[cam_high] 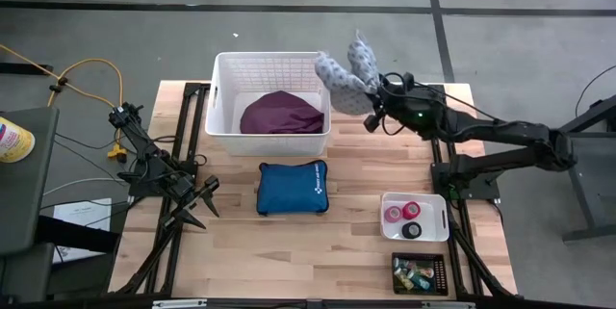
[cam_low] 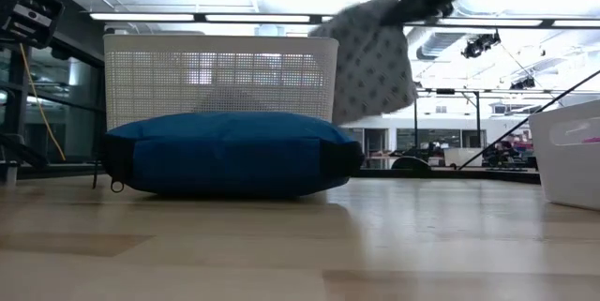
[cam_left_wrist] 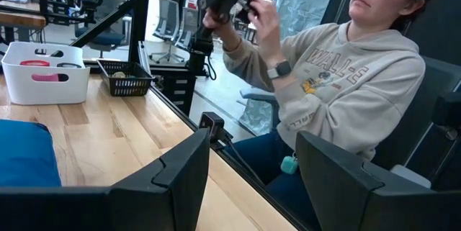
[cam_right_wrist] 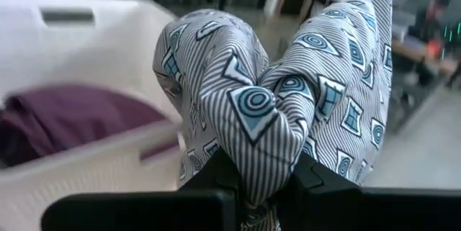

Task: Pick & Place Medicine items
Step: Put the blue patterned patient gown into the white laundry bin

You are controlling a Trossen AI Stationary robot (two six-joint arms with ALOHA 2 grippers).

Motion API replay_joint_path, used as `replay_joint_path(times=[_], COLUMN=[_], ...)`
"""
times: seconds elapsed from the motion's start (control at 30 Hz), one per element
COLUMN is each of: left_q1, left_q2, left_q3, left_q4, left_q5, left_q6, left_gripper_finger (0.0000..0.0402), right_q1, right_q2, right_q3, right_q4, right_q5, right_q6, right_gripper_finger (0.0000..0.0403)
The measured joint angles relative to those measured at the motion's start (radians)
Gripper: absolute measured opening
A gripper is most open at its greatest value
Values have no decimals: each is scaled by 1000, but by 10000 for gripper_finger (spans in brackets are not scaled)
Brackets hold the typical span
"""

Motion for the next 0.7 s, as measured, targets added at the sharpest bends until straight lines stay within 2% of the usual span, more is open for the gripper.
replay_joint_path(times=[0.23, 0.4, 0.7], left_q1=[0, 0, 0], left_q2=[0, 0, 0], left_q3=[0, 0, 0], left_q4=[0, 0, 0], left_q5=[0, 0, 0], left_q6=[0, 0, 0], left_gripper_finger=[202, 202, 202], right_q1=[47, 53, 80], right_q2=[0, 7, 202], right_q3=[0, 9, 160], right_q4=[195, 245, 241], right_q5=[5, 4, -27], right_q6=[-123, -158, -177], right_gripper_finger=[33, 33, 33])
